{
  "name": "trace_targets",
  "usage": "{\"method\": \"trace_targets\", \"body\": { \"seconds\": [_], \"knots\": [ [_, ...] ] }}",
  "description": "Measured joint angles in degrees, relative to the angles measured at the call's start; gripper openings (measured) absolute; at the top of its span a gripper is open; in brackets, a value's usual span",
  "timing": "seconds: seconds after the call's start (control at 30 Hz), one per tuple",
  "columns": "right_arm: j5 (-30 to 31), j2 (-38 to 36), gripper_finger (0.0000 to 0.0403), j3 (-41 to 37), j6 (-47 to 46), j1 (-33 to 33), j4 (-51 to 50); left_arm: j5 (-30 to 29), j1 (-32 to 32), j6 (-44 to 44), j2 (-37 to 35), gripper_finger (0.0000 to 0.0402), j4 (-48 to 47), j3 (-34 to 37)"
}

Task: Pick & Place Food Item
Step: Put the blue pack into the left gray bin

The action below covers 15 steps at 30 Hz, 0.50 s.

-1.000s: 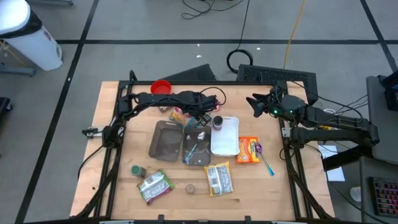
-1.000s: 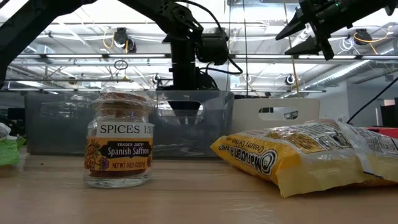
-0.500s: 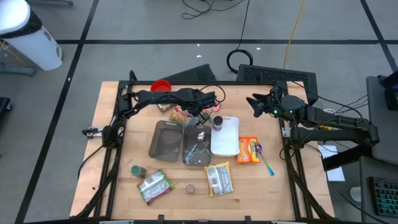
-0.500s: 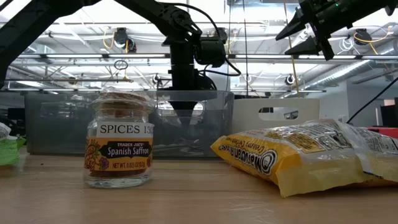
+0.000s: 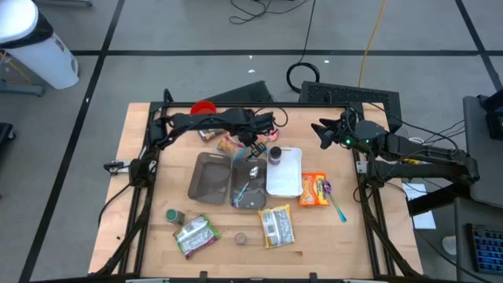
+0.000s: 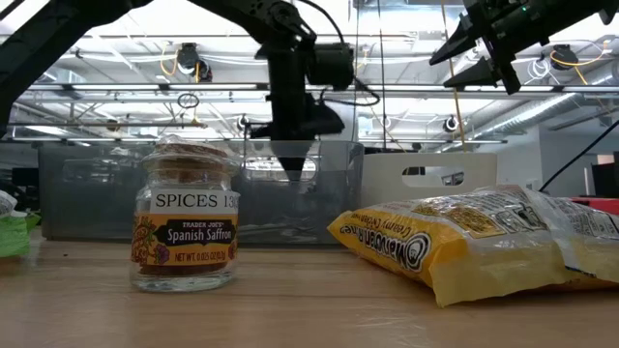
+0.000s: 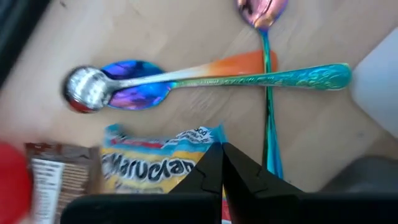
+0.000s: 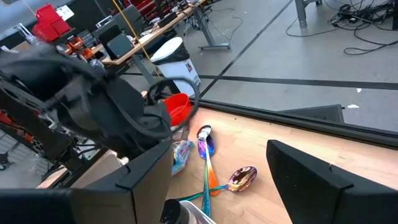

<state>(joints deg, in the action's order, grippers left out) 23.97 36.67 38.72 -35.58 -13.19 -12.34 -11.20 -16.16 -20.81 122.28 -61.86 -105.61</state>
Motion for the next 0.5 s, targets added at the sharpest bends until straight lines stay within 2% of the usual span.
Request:
{"method": "trace_targets", "body": {
  "seconds": [0.3,0.5],
  "knots": [
    [-0.17,0.0,0.0251,0.0,0.05,0.0,0.04,-3.99,0.0,5.37,-0.04,0.0003,-7.52,-13.62],
    [-0.22,0.0,0.0251,0.0,-0.37,0.13,0.04,-5.19,-0.1,6.66,-0.09,0.0002,-9.34,-15.95]
  ]
}}
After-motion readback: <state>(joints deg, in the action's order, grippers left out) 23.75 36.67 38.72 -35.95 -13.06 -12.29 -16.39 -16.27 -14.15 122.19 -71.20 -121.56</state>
